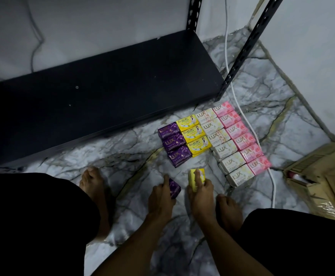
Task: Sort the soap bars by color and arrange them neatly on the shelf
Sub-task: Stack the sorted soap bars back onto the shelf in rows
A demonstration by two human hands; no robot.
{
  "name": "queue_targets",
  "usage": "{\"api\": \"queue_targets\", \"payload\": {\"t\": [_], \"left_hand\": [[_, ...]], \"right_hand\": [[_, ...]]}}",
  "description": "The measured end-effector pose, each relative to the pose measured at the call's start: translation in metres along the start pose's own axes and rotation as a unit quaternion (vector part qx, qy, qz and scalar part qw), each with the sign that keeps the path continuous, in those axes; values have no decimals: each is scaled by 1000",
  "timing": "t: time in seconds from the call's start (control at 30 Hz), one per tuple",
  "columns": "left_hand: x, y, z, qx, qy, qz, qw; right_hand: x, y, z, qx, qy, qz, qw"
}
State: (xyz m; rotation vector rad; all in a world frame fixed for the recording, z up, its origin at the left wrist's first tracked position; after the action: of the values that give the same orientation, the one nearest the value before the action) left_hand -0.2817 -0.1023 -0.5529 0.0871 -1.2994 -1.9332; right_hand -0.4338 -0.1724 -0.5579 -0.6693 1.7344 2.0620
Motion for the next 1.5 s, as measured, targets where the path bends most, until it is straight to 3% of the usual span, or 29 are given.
{"api": "queue_targets", "payload": {"t": [0.23,0.4,0.57,0.83,1.13,1.3,1.5], "left_hand": [[-23,41,5,54,65,231,969],[-5,138,32,108,-6,270,957],[-7,242,68,200,-41,330,921],[-31,423,147,341,-129,324,873],[-103,597,206,466,-113,279,832],[-146,662,195,504,-63,185,841],[-185,690,152,489,-3,121,864]], "right_hand": [[-22,20,-11,-65,8,-85,994],[-86,50,-3,-67,-12,-196,978],[-171,102,-5,-25,38,-268,962],[-346,198,18,-27,189,-361,913],[-555,249,46,-32,354,-308,882],[-639,238,46,-21,389,-245,888],[-689,196,42,-37,425,-138,894]]}}
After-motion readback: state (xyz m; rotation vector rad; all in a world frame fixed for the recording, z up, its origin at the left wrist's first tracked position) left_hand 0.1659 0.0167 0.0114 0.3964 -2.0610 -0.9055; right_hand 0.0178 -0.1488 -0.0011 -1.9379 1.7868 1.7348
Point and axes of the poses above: each hand's wrist, its own z-axis away from the middle knuckle, its own y-axis out of the back of the hand, x = y × z, the point moved 8 cm from there along -z, towards the middle knuckle, and after that the axes turned 6 degrees about x, right-handed, at the moved point
